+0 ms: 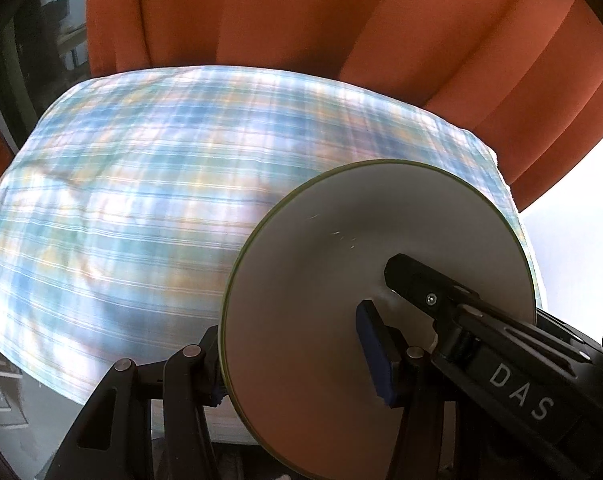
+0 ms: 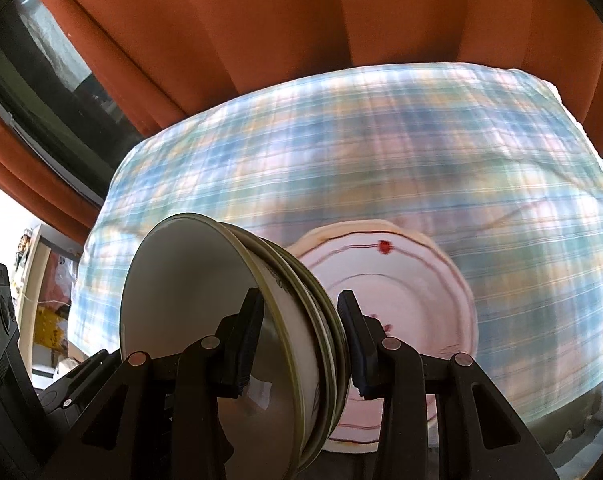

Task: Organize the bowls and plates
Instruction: 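Tilt and lower the bowl stack onto the red-pattern plate with both grippers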

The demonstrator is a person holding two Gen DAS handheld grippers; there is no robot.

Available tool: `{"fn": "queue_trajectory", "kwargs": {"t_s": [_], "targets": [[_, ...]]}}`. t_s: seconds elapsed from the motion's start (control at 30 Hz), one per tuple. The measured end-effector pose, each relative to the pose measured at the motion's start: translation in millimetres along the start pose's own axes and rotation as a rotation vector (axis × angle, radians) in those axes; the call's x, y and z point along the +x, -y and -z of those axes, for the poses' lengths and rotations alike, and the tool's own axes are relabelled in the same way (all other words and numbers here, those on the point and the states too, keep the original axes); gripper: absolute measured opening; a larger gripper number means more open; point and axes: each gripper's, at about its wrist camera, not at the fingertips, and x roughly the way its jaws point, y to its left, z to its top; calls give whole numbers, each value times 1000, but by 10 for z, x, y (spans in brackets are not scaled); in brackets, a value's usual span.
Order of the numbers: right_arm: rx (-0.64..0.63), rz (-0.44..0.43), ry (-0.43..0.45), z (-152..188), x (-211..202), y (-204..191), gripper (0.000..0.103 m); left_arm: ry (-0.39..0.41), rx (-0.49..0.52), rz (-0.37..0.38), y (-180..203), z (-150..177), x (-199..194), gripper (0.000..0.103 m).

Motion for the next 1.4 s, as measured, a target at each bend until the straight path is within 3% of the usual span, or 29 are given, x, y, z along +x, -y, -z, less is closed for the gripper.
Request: {"fn": "queue_trajectory", "kwargs": {"t_s": [0.3, 0.63, 1.03, 1.4], "targets": [[3, 32, -29, 27, 8, 424, 42, -55, -15, 16, 255, 85, 237, 54], [22, 30, -121, 19, 244, 664, 42, -134, -37, -27, 339, 97, 452, 53], [13, 3, -143, -134, 411, 692, 42, -121, 7, -90, 393, -37, 510, 54], [33, -30, -149, -37, 423, 770, 43, -118, 65, -111, 444, 37, 502, 61]]}}
